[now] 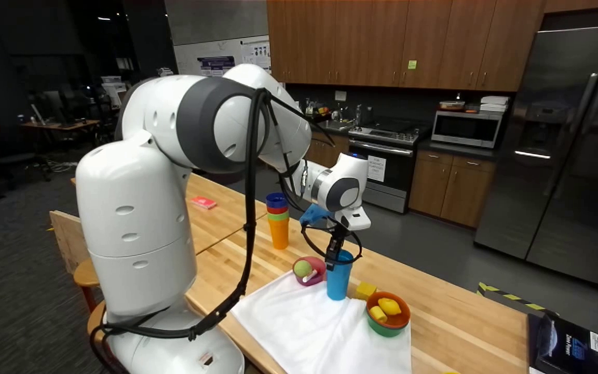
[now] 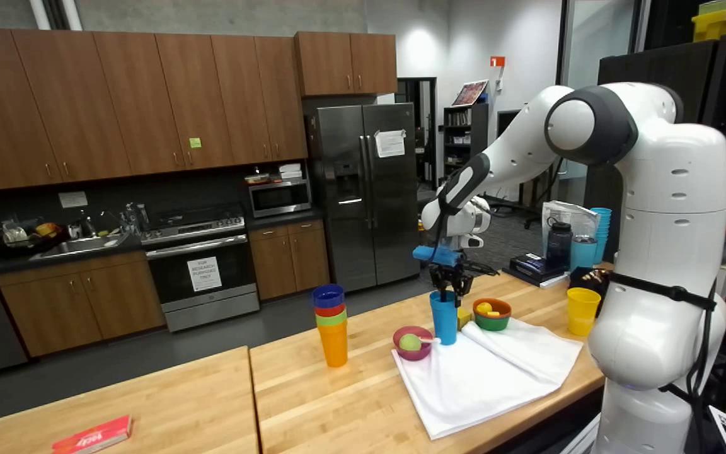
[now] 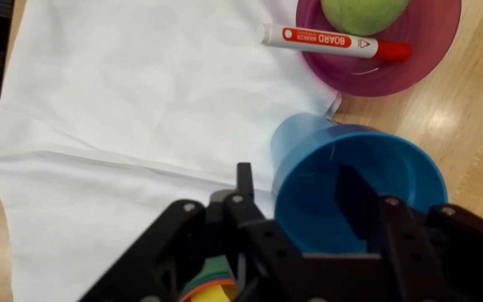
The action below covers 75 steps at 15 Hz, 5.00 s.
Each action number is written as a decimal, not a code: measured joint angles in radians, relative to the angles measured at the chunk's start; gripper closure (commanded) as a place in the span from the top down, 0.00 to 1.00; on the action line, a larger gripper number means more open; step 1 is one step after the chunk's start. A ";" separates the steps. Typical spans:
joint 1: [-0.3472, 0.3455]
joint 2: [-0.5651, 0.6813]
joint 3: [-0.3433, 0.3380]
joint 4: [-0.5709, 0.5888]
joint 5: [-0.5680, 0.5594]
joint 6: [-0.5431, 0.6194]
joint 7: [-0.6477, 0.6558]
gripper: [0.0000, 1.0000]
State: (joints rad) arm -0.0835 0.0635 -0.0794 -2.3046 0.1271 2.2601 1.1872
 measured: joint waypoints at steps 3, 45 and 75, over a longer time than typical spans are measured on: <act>0.023 -0.041 0.010 -0.001 -0.007 -0.051 0.005 1.00; 0.210 0.170 0.188 0.447 -0.102 -0.229 -0.373 1.00; 0.274 0.374 0.180 0.646 -0.055 -0.066 -0.764 0.50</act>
State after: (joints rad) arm 0.1902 0.4376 0.1011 -1.6587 0.0717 2.1942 0.4228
